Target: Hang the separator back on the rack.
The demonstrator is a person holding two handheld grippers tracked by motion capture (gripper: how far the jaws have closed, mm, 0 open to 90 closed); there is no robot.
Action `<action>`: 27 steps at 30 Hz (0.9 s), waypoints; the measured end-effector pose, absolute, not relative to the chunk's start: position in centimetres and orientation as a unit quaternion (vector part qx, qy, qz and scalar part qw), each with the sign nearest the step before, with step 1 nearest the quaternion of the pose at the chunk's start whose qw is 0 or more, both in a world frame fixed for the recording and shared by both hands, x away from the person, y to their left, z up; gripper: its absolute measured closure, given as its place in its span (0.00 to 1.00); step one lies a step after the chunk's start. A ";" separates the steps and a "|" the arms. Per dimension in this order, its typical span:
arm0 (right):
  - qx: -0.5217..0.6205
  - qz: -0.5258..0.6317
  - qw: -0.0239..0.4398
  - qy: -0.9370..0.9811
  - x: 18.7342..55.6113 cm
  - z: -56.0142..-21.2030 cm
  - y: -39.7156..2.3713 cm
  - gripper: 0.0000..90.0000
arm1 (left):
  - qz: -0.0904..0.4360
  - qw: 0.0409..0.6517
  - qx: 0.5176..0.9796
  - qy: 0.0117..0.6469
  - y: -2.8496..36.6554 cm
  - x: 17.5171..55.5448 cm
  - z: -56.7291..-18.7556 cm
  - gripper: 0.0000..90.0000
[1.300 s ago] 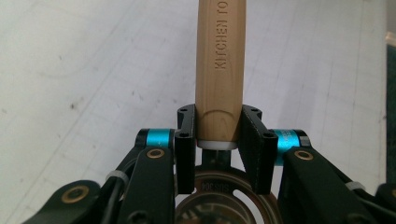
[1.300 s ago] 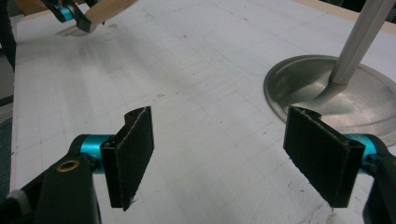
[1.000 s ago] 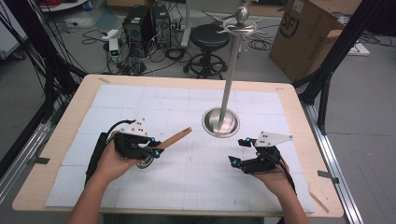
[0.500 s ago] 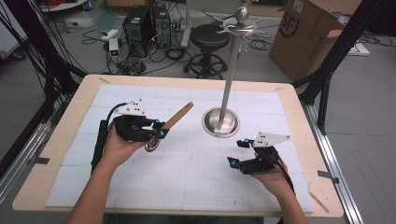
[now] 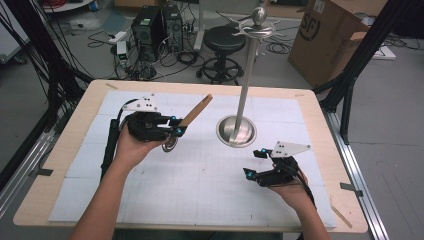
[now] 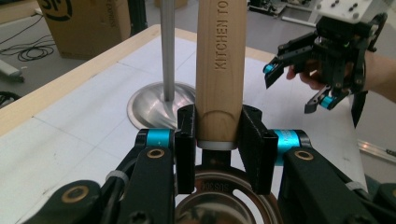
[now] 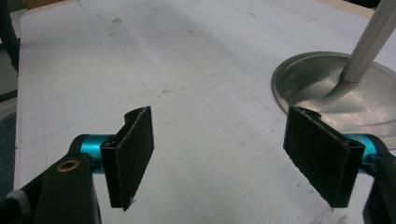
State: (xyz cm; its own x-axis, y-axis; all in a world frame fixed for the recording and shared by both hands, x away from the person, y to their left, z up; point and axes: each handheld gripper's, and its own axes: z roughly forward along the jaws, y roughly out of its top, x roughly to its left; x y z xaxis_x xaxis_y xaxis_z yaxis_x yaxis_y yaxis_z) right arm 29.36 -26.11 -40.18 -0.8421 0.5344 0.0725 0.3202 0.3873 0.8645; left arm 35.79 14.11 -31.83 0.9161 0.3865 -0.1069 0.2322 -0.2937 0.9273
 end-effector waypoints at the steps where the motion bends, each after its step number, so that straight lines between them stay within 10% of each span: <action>1: 0.259 0.488 0.111 0.826 29.3 -40.2 -26.1 0.26 | 0.069 0.562 0.801 0.193 14.1 35.8 -31.8 0.77; 27: 0.259 0.491 0.110 0.824 29.3 -40.0 -26.1 0.26 | 0.109 0.605 0.768 0.178 13.1 37.1 -27.9 0.77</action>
